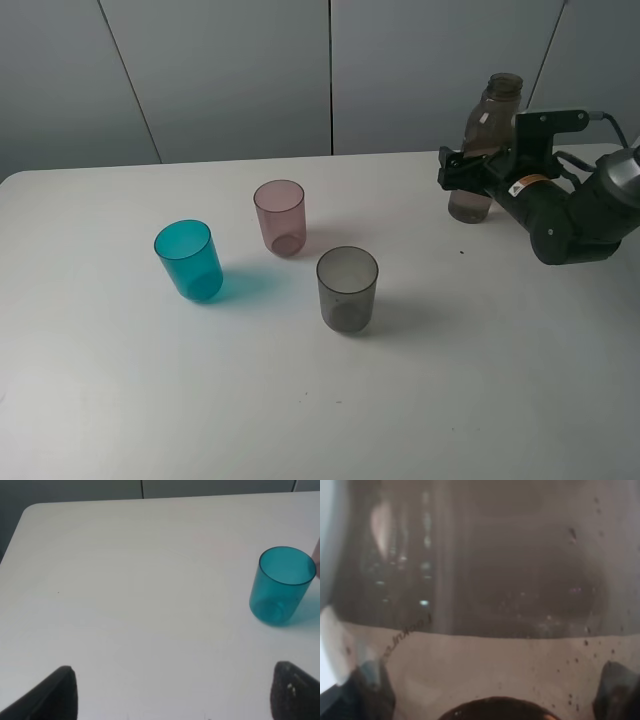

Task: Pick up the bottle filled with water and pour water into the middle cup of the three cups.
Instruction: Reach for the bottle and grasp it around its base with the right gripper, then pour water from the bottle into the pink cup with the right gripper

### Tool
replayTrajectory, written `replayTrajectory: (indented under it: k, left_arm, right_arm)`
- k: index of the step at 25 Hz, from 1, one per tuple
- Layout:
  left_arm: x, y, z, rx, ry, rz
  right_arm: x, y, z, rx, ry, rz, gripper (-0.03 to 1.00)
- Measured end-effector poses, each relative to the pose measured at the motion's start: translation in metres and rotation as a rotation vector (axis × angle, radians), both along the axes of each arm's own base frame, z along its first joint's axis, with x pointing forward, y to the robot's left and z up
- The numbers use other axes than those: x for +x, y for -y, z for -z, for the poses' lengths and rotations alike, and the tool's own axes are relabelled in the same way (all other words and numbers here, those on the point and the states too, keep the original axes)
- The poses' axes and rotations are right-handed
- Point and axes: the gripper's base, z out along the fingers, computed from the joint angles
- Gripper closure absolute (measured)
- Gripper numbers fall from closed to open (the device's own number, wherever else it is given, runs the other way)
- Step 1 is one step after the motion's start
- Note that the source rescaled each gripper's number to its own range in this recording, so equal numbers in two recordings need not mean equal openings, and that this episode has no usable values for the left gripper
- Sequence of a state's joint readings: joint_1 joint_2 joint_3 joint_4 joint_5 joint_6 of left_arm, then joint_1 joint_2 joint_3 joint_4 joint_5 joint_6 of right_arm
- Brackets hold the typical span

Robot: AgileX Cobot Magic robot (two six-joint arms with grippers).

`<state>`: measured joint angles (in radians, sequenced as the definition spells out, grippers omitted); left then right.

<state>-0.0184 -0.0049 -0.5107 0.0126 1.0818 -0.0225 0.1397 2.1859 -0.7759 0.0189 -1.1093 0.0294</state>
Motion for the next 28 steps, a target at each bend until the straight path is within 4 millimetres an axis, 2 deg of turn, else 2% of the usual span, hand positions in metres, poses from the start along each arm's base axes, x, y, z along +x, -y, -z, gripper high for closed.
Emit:
replayTrajectory:
  k: [2, 3, 4, 5, 6, 17, 21, 28]
  left_arm:
    - [0.000, 0.000, 0.000, 0.000, 0.000, 0.000]
    - [0.000, 0.000, 0.000, 0.000, 0.000, 0.000]
    - [0.000, 0.000, 0.000, 0.000, 0.000, 0.000]
    - [0.000, 0.000, 0.000, 0.000, 0.000, 0.000]
    - [0.000, 0.000, 0.000, 0.000, 0.000, 0.000]
    - [0.000, 0.000, 0.000, 0.000, 0.000, 0.000]
    - [0.000, 0.000, 0.000, 0.000, 0.000, 0.000]
    - [0.000, 0.000, 0.000, 0.000, 0.000, 0.000]
  right_arm:
    - [0.000, 0.000, 0.000, 0.000, 0.002, 0.000, -0.02]
    - [0.000, 0.000, 0.000, 0.000, 0.002, 0.000, 0.13]
    - [0.000, 0.000, 0.000, 0.002, 0.001, 0.000, 0.41]
    - [0.001, 0.000, -0.001, 0.010, 0.003, 0.002, 0.83]
    - [0.001, 0.000, -0.001, 0.017, 0.002, 0.004, 0.97]
    - [0.001, -0.002, -0.003, 0.035, -0.010, -0.015, 0.96]
    - [-0.001, -0.012, -0.016, 0.031, -0.072, -0.046, 0.96]
    - [-0.007, -0.037, -0.056, 0.010, -0.033, -0.097, 0.96]
